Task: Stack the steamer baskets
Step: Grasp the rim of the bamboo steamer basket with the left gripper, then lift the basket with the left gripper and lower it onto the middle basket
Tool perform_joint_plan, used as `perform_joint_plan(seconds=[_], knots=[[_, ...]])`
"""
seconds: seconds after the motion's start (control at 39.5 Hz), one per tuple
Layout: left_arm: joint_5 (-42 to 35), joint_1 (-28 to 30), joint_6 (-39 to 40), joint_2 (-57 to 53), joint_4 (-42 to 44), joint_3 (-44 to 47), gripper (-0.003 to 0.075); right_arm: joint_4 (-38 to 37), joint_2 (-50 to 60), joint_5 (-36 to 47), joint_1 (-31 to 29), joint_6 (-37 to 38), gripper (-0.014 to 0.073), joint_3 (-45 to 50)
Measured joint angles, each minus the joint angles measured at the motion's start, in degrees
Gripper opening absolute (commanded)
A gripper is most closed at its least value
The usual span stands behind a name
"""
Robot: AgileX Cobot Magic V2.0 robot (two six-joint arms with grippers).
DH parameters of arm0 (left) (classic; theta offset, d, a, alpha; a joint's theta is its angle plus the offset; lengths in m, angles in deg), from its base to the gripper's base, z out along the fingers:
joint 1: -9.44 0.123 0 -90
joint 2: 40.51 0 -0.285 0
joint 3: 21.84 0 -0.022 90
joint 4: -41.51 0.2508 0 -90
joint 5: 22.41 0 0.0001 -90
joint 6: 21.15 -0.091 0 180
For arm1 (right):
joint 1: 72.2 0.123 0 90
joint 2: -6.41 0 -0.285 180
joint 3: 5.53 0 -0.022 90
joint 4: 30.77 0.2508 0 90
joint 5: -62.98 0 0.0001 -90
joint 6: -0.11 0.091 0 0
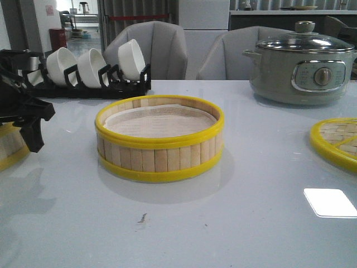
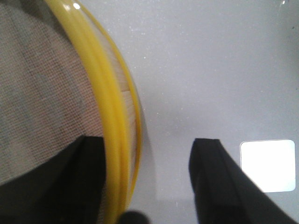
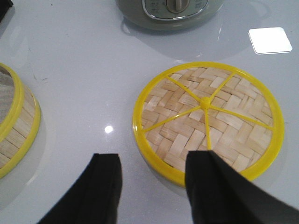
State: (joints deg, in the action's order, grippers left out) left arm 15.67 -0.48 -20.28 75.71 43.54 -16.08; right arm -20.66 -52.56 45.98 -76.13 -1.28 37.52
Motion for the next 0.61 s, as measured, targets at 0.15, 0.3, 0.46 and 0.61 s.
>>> perform_joint_plan(seconds=[0.15,0.3,0.46,0.61], knots=[[1.0,0.0,0.0,0.1,0.1,-1.6,0.0089,0.0,0.0,0.0,0.0,0.0,0.0433,0.0],[4.0,0.0,0.8,0.1,-0.5,-5.3,0.0087,0.0,0.0,-0.1,0.0,0.0,0.0433,0.0],[8.7,-0.2,1.4,0.1,-2.0,-11.3,0.0087,0.0,0.0,-0.1,0.0,0.0,0.0433,0.0],[12.3,-2.7,1.5,0.1,-2.0,-18.4,0.0087,0.0,0.0,-0.1,0.0,0.0,0.0433,0.0]])
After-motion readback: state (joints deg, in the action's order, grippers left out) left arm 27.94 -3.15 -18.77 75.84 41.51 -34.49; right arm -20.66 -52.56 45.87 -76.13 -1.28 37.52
